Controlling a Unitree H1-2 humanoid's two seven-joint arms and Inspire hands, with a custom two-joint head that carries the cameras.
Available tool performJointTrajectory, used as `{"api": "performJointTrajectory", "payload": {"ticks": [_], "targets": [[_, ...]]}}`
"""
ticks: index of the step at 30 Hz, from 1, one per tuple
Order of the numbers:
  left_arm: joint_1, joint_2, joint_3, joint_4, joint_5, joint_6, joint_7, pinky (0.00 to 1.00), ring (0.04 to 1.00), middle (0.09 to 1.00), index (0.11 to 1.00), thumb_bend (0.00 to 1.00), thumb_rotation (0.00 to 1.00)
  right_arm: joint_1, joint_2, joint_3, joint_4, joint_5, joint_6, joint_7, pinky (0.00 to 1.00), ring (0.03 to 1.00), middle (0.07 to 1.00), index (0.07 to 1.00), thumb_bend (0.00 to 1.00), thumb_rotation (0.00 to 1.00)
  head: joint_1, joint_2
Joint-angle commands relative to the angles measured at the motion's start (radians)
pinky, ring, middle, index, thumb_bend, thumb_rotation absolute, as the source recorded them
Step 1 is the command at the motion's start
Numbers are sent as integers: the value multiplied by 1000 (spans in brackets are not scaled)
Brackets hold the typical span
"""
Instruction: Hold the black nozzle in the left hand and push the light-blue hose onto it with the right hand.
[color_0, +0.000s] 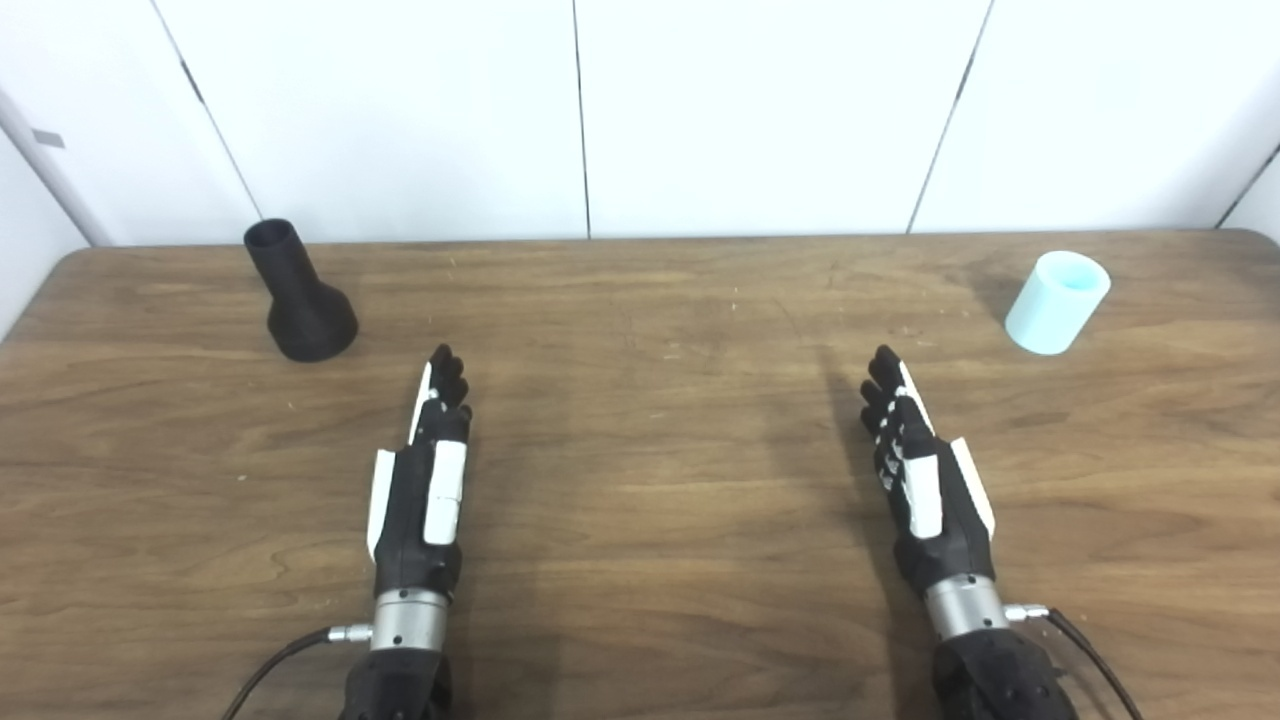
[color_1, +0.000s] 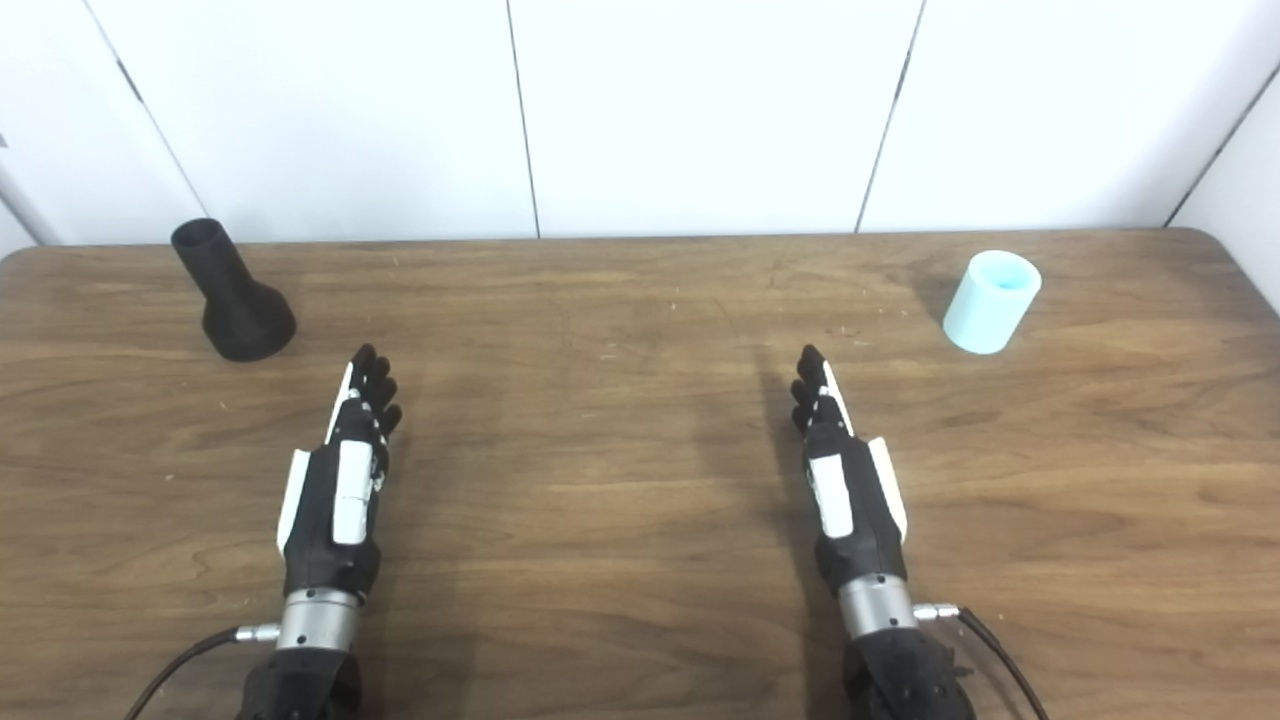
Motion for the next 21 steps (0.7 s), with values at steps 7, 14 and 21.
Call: {"api": "performJointTrajectory", "payload": {"ticks": [7,14,21], "targets": [[-14,2,-4,-10,2,-26,-2,1000,1000,1000,1000,723,969,-5,5,2,-19,-6,-2,-3,987,1000,1000,998,712,1000,-1,2],[-13,3,-3,-9,1,-25,-2,1000,1000,1000,1000,725,966,-5,5,1,-15,-8,-5,-4,989,1000,1000,998,711,1000,0,2],[-15,-1,-6,14,9,-42,4,1000,1000,1000,1000,724,966,-7,-2,-4,16,-5,-27,-1,995,1000,1000,999,707,1000,40,-37]]}}
